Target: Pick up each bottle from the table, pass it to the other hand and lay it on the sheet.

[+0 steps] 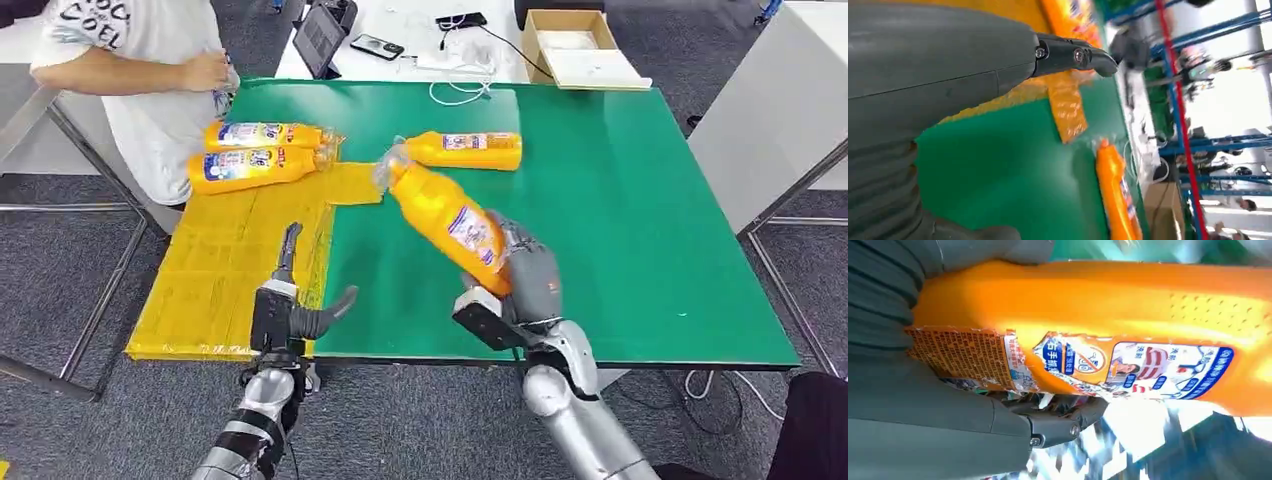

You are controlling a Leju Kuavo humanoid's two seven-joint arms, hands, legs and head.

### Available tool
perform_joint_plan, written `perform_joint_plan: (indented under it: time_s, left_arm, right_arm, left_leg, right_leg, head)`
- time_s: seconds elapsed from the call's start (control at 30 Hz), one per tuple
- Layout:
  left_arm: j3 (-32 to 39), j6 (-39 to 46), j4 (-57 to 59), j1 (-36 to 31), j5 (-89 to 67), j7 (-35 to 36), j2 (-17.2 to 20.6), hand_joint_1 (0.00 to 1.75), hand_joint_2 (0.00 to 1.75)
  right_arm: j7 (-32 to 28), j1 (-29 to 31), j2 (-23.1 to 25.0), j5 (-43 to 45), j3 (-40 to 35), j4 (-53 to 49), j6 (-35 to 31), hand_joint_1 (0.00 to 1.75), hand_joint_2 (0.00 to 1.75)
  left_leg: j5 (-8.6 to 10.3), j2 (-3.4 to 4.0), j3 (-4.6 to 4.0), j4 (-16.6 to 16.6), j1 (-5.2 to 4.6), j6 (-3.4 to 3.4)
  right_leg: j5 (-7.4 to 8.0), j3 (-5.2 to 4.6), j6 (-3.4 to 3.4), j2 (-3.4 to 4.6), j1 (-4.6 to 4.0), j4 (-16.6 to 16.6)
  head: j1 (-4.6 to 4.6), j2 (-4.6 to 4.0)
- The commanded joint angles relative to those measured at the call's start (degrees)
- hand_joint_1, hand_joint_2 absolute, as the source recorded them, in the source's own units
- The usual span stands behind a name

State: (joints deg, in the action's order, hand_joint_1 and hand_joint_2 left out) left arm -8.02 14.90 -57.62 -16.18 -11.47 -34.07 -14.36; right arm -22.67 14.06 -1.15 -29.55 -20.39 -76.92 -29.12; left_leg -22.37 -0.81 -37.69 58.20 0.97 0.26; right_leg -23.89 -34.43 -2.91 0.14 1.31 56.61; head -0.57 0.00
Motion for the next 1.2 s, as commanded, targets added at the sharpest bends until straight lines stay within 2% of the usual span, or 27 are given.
perform_joint_plan:
  time_s: [0.03, 0.27, 0.4, 0.43, 0.53, 0.6, 0.7, 0.8, 0.97, 1.2]
  left_arm:
    - [-1.56, -9.18, -0.31, -2.49, 7.65, 3.38, 0.18, 0.00, 1.75]
    - [-1.67, -9.51, -0.55, -2.21, 8.02, 3.51, 0.43, 0.00, 1.75]
    - [-4.18, -14.48, -2.79, -1.48, 11.44, 5.55, 1.18, 0.00, 1.75]
    - [-4.75, -16.39, -3.32, -1.27, 12.74, 6.14, 1.49, 0.00, 1.75]
    - [-6.05, -33.68, -1.07, -2.40, 24.92, 10.98, 3.95, 0.00, 1.75]
    - [-6.35, -38.28, 2.59, -4.46, 27.31, 9.91, 5.72, 0.00, 1.75]
    - [-6.71, -42.35, 3.20, -5.50, 28.23, 8.57, 5.91, 0.00, 1.75]
    - [-7.90, -44.06, 2.53, -5.51, 28.83, 9.47, 5.31, 0.00, 1.75]
    - [-10.69, -44.61, 4.82, -7.47, 29.98, 9.72, 4.75, 0.00, 1.75]
    - [-11.27, -45.06, 4.69, -7.47, 30.22, 9.96, 4.90, 0.00, 1.75]
  right_arm:
    - [-5.73, -6.25, 5.79, 0.13, 12.03, -13.04, -5.16, 1.75, 1.75]
    - [-5.90, -5.97, 5.92, 0.01, 11.93, -12.33, -5.38, 1.75, 1.75]
    - [-7.30, -5.73, 6.27, -0.11, 13.06, -10.26, -7.07, 1.75, 1.75]
    - [-7.56, -5.60, 6.27, 0.60, 13.14, -9.64, -6.50, 1.75, 1.75]
    - [-9.65, -3.74, 5.90, 0.53, 11.66, -5.49, -3.82, 1.75, 1.75]
    - [-11.23, -2.47, 6.67, -0.01, 9.87, -1.53, -1.75, 1.75, 1.75]
    - [-12.75, -2.63, 8.13, -0.76, 6.18, 3.24, 0.54, 1.75, 1.75]
    - [-13.78, -2.44, 9.79, -1.48, 2.76, 9.00, 1.63, 1.75, 1.75]
    - [-16.47, -0.48, 13.14, -3.35, -3.88, 21.00, -0.73, 1.75, 1.75]
    - [-16.53, -0.17, 13.33, -3.51, -5.06, 22.06, -0.22, 1.75, 1.75]
  left_leg:
    - [-0.12, 0.01, 0.16, 0.06, -0.03, 0.07]
    - [-0.13, 0.21, 0.20, 0.02, -0.09, 0.03]
    - [-0.17, 0.28, 0.28, 0.02, -0.09, 0.04]
    - [-0.14, 0.25, 0.23, 0.00, -0.09, 0.05]
    - [-0.12, 0.33, 0.22, -0.03, -0.10, 0.06]
    - [-0.08, 0.40, 0.20, -0.07, -0.11, 0.03]
    - [-0.11, 0.53, 0.33, -0.10, -0.07, 0.01]
    - [-0.07, 0.43, 0.20, -0.08, -0.05, 0.00]
    - [-0.18, 0.53, 0.43, -0.07, 0.04, 0.01]
    - [-0.07, 0.31, 0.16, -0.04, -0.02, 0.02]
  right_leg:
    - [-0.12, 0.19, 0.12, -0.07, 0.00, 0.04]
    - [-0.06, 0.17, 0.18, 0.04, 0.00, -0.01]
    - [-0.08, 0.22, 0.17, 0.09, -0.01, -0.03]
    - [-0.05, 0.19, 0.14, 0.06, 0.00, -0.05]
    - [0.00, 0.16, 0.11, 0.17, 0.01, -0.08]
    - [0.05, 0.11, 0.08, 0.25, 0.03, -0.09]
    - [0.06, 0.24, 0.17, 0.36, -0.02, -0.13]
    - [0.07, 0.11, 0.13, 0.26, -0.03, -0.10]
    - [-0.02, 0.34, 0.19, 0.34, -0.11, -0.11]
    - [0.00, 0.11, 0.11, 0.17, -0.03, -0.04]
  head:
    - [0.00, 0.00]
    - [0.00, 0.00]
    - [0.00, 0.00]
    - [0.00, 0.00]
    - [-0.02, 0.00]
    - [-0.02, 0.00]
    - [0.00, 0.00]
    - [0.00, 0.00]
    - [-0.02, 0.00]
    - [-0.02, 0.00]
